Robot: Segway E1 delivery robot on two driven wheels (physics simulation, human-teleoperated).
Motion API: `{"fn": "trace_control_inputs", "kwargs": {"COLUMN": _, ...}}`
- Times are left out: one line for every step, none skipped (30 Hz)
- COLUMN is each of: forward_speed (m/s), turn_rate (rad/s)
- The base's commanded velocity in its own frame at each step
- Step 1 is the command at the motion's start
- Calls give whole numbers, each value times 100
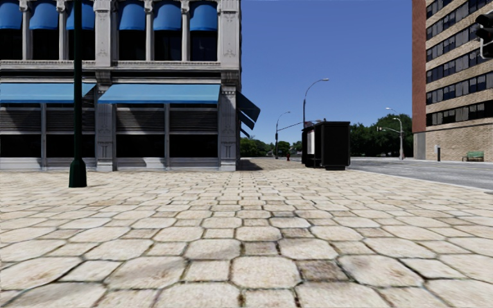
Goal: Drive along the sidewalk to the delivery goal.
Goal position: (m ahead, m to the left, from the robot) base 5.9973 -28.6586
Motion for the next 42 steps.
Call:
{"fn": "trace_control_inputs", "kwargs": {"forward_speed": 123, "turn_rate": 0}}
{"fn": "trace_control_inputs", "kwargs": {"forward_speed": 123, "turn_rate": 0}}
{"fn": "trace_control_inputs", "kwargs": {"forward_speed": 123, "turn_rate": 0}}
{"fn": "trace_control_inputs", "kwargs": {"forward_speed": 128, "turn_rate": 0}}
{"fn": "trace_control_inputs", "kwargs": {"forward_speed": 200, "turn_rate": 0}}
{"fn": "trace_control_inputs", "kwargs": {"forward_speed": 200, "turn_rate": 0}}
{"fn": "trace_control_inputs", "kwargs": {"forward_speed": 200, "turn_rate": 0}}
{"fn": "trace_control_inputs", "kwargs": {"forward_speed": 200, "turn_rate": 0}}
{"fn": "trace_control_inputs", "kwargs": {"forward_speed": 200, "turn_rate": 0}}
{"fn": "trace_control_inputs", "kwargs": {"forward_speed": 200, "turn_rate": 0}}
{"fn": "trace_control_inputs", "kwargs": {"forward_speed": 200, "turn_rate": 0}}
{"fn": "trace_control_inputs", "kwargs": {"forward_speed": 200, "turn_rate": 0}}
{"fn": "trace_control_inputs", "kwargs": {"forward_speed": 200, "turn_rate": 0}}
{"fn": "trace_control_inputs", "kwargs": {"forward_speed": 200, "turn_rate": 0}}
{"fn": "trace_control_inputs", "kwargs": {"forward_speed": 200, "turn_rate": 0}}
{"fn": "trace_control_inputs", "kwargs": {"forward_speed": 200, "turn_rate": 0}}
{"fn": "trace_control_inputs", "kwargs": {"forward_speed": 200, "turn_rate": 0}}
{"fn": "trace_control_inputs", "kwargs": {"forward_speed": 200, "turn_rate": 0}}
{"fn": "trace_control_inputs", "kwargs": {"forward_speed": 200, "turn_rate": 0}}
{"fn": "trace_control_inputs", "kwargs": {"forward_speed": 200, "turn_rate": 0}}
{"fn": "trace_control_inputs", "kwargs": {"forward_speed": 200, "turn_rate": 0}}
{"fn": "trace_control_inputs", "kwargs": {"forward_speed": 200, "turn_rate": 0}}
{"fn": "trace_control_inputs", "kwargs": {"forward_speed": 200, "turn_rate": 0}}
{"fn": "trace_control_inputs", "kwargs": {"forward_speed": 200, "turn_rate": 0}}
{"fn": "trace_control_inputs", "kwargs": {"forward_speed": 200, "turn_rate": 0}}
{"fn": "trace_control_inputs", "kwargs": {"forward_speed": 200, "turn_rate": 0}}
{"fn": "trace_control_inputs", "kwargs": {"forward_speed": 200, "turn_rate": 0}}
{"fn": "trace_control_inputs", "kwargs": {"forward_speed": 200, "turn_rate": 0}}
{"fn": "trace_control_inputs", "kwargs": {"forward_speed": 200, "turn_rate": 0}}
{"fn": "trace_control_inputs", "kwargs": {"forward_speed": 200, "turn_rate": 0}}
{"fn": "trace_control_inputs", "kwargs": {"forward_speed": 200, "turn_rate": 0}}
{"fn": "trace_control_inputs", "kwargs": {"forward_speed": 200, "turn_rate": 0}}
{"fn": "trace_control_inputs", "kwargs": {"forward_speed": 200, "turn_rate": 0}}
{"fn": "trace_control_inputs", "kwargs": {"forward_speed": 200, "turn_rate": 0}}
{"fn": "trace_control_inputs", "kwargs": {"forward_speed": 200, "turn_rate": 0}}
{"fn": "trace_control_inputs", "kwargs": {"forward_speed": 200, "turn_rate": -7}}
{"fn": "trace_control_inputs", "kwargs": {"forward_speed": 200, "turn_rate": -7}}
{"fn": "trace_control_inputs", "kwargs": {"forward_speed": 200, "turn_rate": -14}}
{"fn": "trace_control_inputs", "kwargs": {"forward_speed": 200, "turn_rate": -19}}
{"fn": "trace_control_inputs", "kwargs": {"forward_speed": 200, "turn_rate": -22}}
{"fn": "trace_control_inputs", "kwargs": {"forward_speed": 200, "turn_rate": -25}}
{"fn": "trace_control_inputs", "kwargs": {"forward_speed": 200, "turn_rate": -26}}
